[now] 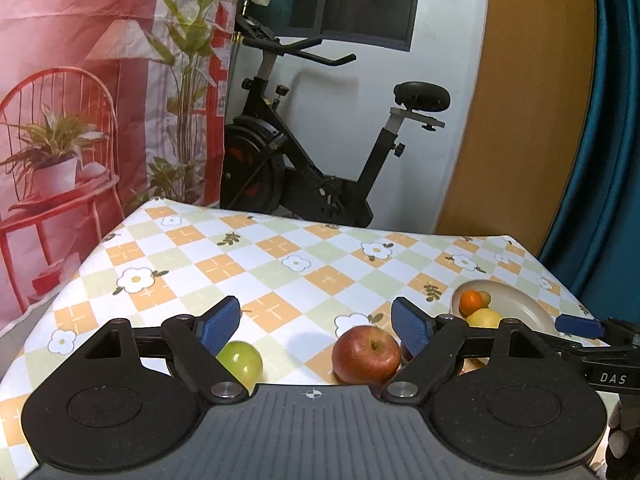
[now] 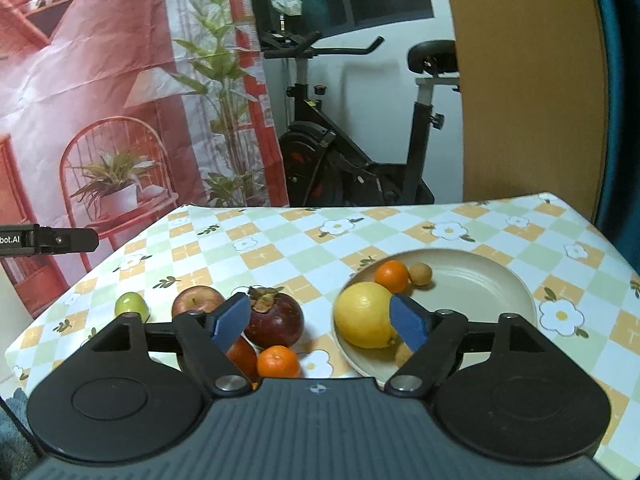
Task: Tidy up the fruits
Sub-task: 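Move the left tool back over the fruit pile toward a red apple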
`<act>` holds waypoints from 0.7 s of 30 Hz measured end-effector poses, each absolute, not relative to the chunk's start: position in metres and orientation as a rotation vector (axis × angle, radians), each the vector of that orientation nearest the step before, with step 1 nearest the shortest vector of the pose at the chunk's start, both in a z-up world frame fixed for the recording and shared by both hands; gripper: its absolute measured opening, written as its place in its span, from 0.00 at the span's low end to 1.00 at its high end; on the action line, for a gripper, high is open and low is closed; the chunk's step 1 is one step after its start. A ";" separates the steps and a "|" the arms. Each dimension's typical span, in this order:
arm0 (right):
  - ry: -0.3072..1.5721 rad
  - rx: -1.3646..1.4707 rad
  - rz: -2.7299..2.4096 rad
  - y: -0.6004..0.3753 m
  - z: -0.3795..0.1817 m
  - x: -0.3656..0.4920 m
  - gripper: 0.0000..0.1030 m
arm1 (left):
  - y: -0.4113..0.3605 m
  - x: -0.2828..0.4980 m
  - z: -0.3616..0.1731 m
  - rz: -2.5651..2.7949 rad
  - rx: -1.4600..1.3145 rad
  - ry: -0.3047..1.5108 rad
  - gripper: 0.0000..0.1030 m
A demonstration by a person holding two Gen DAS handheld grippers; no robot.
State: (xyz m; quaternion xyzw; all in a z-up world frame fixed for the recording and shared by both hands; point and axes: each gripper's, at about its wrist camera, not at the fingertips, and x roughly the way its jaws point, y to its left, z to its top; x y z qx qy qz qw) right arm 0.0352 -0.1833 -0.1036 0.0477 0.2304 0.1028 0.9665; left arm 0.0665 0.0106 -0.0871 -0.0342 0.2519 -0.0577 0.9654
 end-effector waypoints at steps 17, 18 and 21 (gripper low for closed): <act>0.543 -0.098 0.412 -0.122 -0.125 0.052 0.83 | 0.037 0.077 -0.087 -0.041 -0.143 0.534 0.83; 0.545 -0.100 0.427 -0.119 -0.124 0.055 0.83 | 0.040 0.079 -0.084 -0.038 -0.143 0.531 0.83; 0.552 -0.098 0.475 -0.107 -0.121 0.071 0.83 | 0.042 0.088 -0.074 -0.050 -0.130 0.532 0.83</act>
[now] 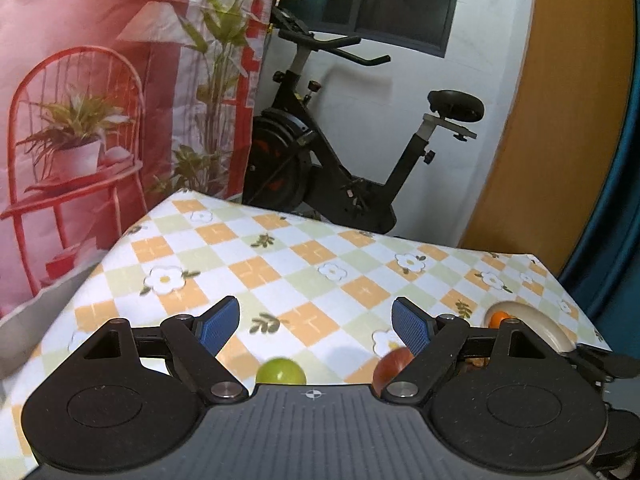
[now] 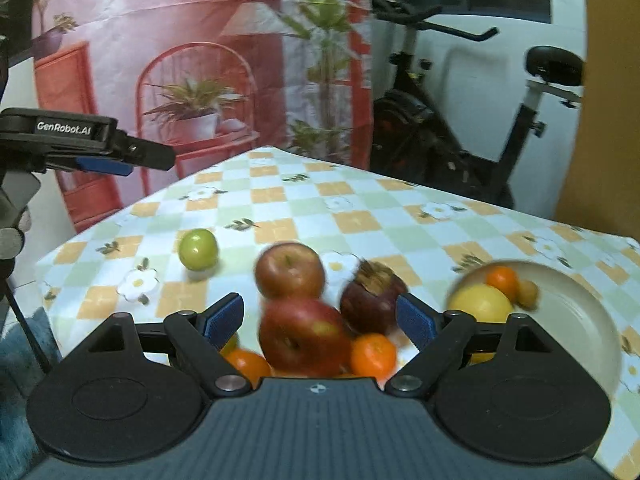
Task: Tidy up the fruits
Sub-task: 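Move the left tool back over the fruit pile toward a red apple, then lower the left tool around the red apple and close on it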
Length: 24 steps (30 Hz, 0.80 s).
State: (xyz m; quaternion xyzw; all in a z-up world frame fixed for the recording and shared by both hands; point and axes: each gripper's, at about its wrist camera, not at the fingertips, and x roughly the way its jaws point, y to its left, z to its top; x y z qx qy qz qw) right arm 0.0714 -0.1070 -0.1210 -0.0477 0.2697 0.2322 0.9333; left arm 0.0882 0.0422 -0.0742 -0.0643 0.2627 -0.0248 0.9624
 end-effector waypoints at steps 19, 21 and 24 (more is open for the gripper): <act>0.717 -0.181 0.634 -0.071 -0.120 0.140 0.68 | 0.029 0.170 -0.090 -0.339 -0.118 0.807 0.71; 0.740 -0.178 0.646 -0.068 -0.125 0.141 0.61 | 0.024 0.176 -0.103 -0.363 -0.130 0.845 0.68; 0.776 -0.169 0.637 -0.067 -0.134 0.147 0.59 | 0.021 0.185 -0.117 -0.392 -0.135 0.878 0.67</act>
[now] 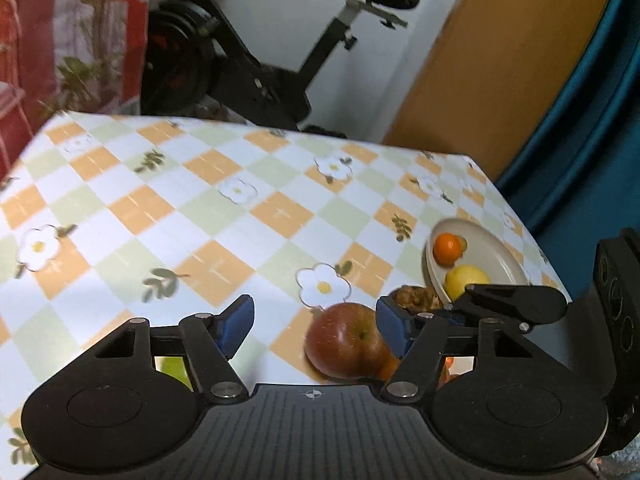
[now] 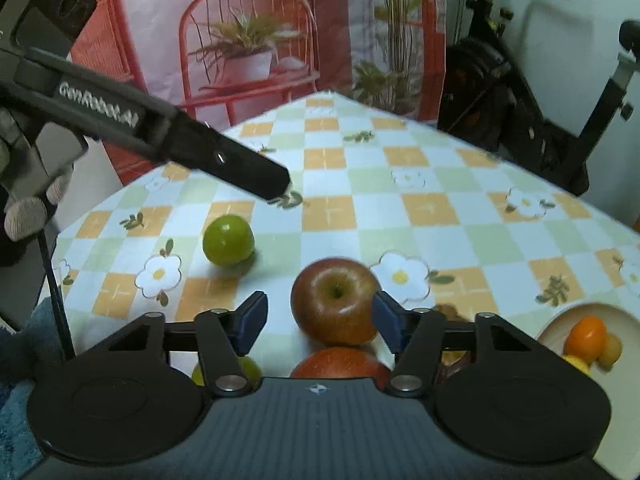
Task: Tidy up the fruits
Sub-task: 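Lower the left tool around the red apple and close on it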
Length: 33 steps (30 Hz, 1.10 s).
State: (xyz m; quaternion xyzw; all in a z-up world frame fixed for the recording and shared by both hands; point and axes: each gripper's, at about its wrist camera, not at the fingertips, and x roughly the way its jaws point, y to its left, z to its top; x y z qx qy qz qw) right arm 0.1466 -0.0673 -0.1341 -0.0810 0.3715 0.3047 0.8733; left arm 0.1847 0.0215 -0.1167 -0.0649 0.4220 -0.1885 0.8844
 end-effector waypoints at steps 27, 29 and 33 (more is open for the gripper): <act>0.839 -0.228 0.656 -0.056 -0.150 0.179 0.65 | 0.025 0.217 -0.163 -0.419 -0.266 1.013 0.54; 0.843 -0.238 0.657 -0.053 -0.152 0.180 0.65 | 0.029 0.218 -0.164 -0.411 -0.283 1.009 0.56; 0.843 -0.242 0.655 -0.052 -0.153 0.181 0.65 | 0.032 0.219 -0.164 -0.381 -0.316 1.019 0.61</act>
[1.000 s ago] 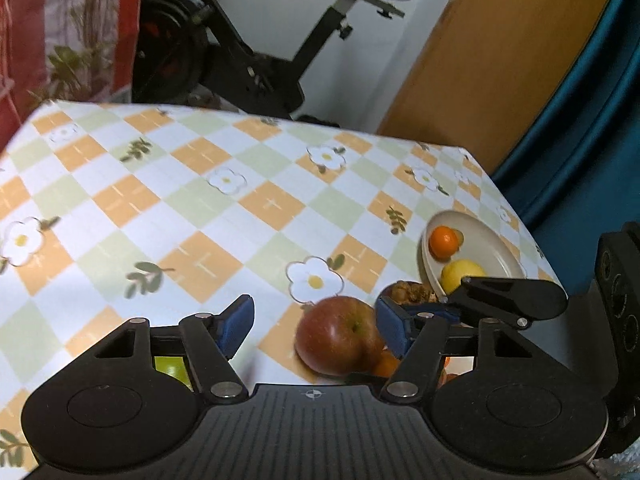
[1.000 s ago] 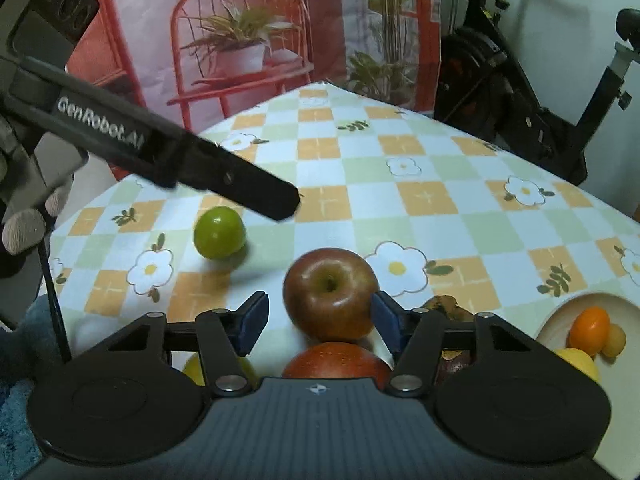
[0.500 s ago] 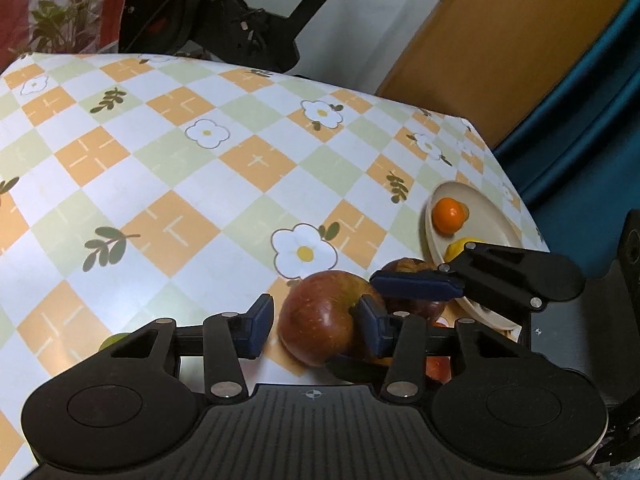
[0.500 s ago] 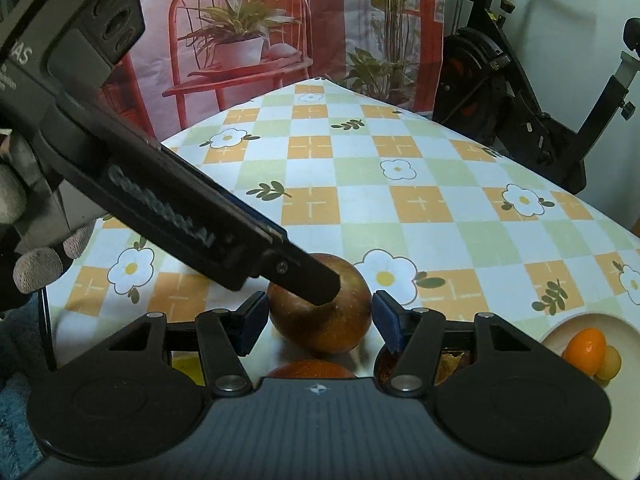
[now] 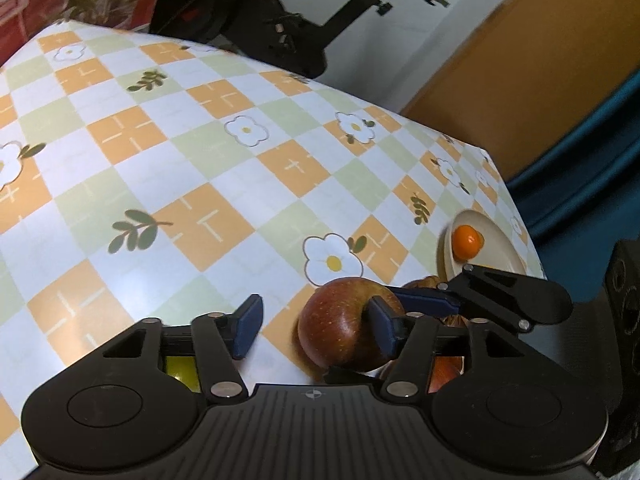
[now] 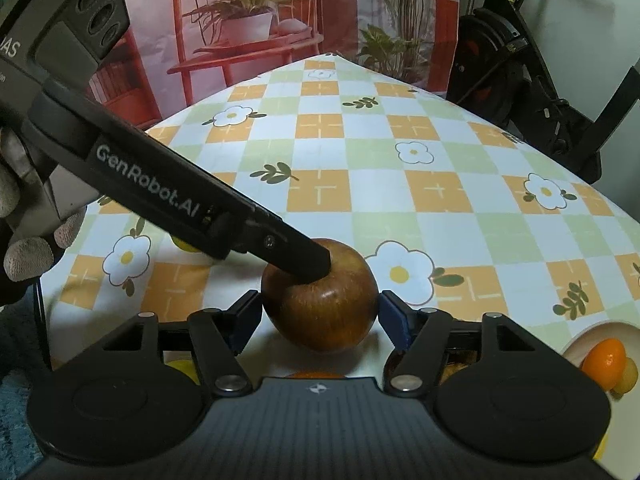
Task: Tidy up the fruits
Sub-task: 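Lower the left tool around the red apple and close on it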
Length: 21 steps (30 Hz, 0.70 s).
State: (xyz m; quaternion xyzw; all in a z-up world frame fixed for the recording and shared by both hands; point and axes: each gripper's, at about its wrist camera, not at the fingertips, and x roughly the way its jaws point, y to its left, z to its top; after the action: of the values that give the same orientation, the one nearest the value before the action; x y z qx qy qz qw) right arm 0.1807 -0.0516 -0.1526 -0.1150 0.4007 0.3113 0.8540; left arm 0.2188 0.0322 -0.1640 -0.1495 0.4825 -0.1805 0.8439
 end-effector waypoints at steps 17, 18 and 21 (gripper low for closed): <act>0.819 -0.213 0.654 -0.056 -0.156 0.178 0.64 | 0.010 0.218 -0.171 -0.449 -0.298 1.033 0.66; 0.816 -0.212 0.653 -0.056 -0.156 0.178 0.64 | 0.008 0.217 -0.170 -0.442 -0.291 1.031 0.65; 0.805 -0.200 0.649 -0.057 -0.156 0.177 0.64 | 0.007 0.214 -0.166 -0.432 -0.283 1.014 0.65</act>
State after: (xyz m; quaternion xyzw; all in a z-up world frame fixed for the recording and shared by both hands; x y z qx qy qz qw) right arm 0.1765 -0.0566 -0.1555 -0.0955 0.3843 0.3099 0.8644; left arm 0.2137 0.0066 -0.1656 -0.1338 0.4803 -0.2046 0.8424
